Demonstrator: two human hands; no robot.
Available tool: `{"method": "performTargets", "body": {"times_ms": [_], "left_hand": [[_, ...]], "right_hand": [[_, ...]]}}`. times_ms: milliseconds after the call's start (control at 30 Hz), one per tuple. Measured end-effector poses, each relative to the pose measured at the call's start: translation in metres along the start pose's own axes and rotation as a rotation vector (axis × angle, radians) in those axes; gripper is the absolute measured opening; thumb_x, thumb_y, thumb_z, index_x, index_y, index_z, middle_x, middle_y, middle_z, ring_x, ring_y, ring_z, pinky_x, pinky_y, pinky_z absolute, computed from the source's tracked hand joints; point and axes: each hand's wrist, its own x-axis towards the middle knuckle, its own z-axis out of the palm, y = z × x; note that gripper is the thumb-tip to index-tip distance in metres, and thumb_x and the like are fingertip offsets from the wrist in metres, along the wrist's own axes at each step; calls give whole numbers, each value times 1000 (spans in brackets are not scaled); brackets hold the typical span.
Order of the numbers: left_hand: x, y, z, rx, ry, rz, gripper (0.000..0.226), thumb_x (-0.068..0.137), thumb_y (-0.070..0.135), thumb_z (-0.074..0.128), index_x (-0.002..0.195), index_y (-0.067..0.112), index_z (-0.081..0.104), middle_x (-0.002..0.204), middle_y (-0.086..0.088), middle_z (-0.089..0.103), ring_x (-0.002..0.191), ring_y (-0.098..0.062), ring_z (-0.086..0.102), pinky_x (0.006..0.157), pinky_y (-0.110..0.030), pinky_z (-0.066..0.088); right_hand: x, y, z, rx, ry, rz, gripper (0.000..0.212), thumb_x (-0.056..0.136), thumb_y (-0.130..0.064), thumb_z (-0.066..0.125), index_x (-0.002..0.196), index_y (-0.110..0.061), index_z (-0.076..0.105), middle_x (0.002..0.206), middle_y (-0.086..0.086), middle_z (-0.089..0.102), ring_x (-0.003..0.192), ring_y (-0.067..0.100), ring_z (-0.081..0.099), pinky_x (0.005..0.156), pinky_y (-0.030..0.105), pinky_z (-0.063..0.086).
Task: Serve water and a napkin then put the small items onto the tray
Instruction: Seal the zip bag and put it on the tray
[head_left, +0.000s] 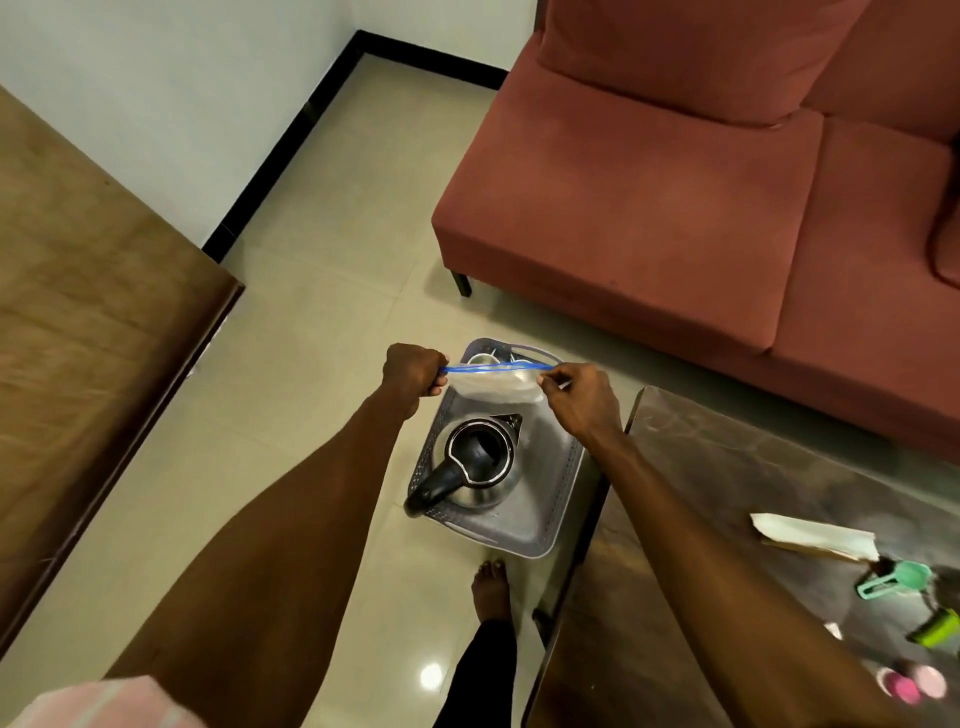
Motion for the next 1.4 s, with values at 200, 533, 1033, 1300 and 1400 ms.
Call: {"method": "performTargets", "body": {"times_ms": [200, 533, 1033, 1300, 1400], "left_hand": [[6, 4, -3, -21, 80, 83, 14, 77, 6, 64, 65, 1, 59, 56, -12, 50, 44, -22, 40, 44, -23, 35], [6, 15, -2, 64, 212, 215, 25, 64, 19, 63, 51, 5, 47, 52, -10, 41, 49, -24, 41, 49, -31, 35], [-8, -26, 8, 274, 185, 220, 24, 60, 22, 58, 50, 10, 40, 53, -9, 34, 49, -21, 34, 48, -32, 35], [-14, -34, 12, 263, 214, 277, 27, 62, 24, 55, 54, -1, 49, 52, -24, 48, 48, -30, 45, 53, -40, 50], [-11, -30, 13, 243, 231, 296, 25, 65, 22, 55, 60, -3, 55, 55, -24, 55, 48, -28, 48, 54, -38, 51]], "right_hand": [[2, -14, 4, 26, 105, 23, 18, 84, -37, 61, 83, -22, 72, 82, -8, 72, 77, 16, 65, 69, 28, 46], [-3, -25, 10, 58, 204, 14, 30, 77, -31, 58, 56, -15, 43, 53, 3, 51, 56, 26, 49, 56, 32, 43], [-13, 9, 19, -166, -78, -47, 17, 72, -39, 52, 66, -25, 47, 83, 4, 66, 85, 32, 61, 70, 35, 46], [-13, 27, 22, -156, -91, -55, 17, 77, -38, 60, 76, -21, 65, 83, -2, 65, 86, 25, 61, 70, 34, 49], [-15, 26, 25, -138, -41, -61, 23, 76, -40, 53, 75, -20, 64, 80, -1, 65, 82, 25, 61, 67, 34, 48]]}}
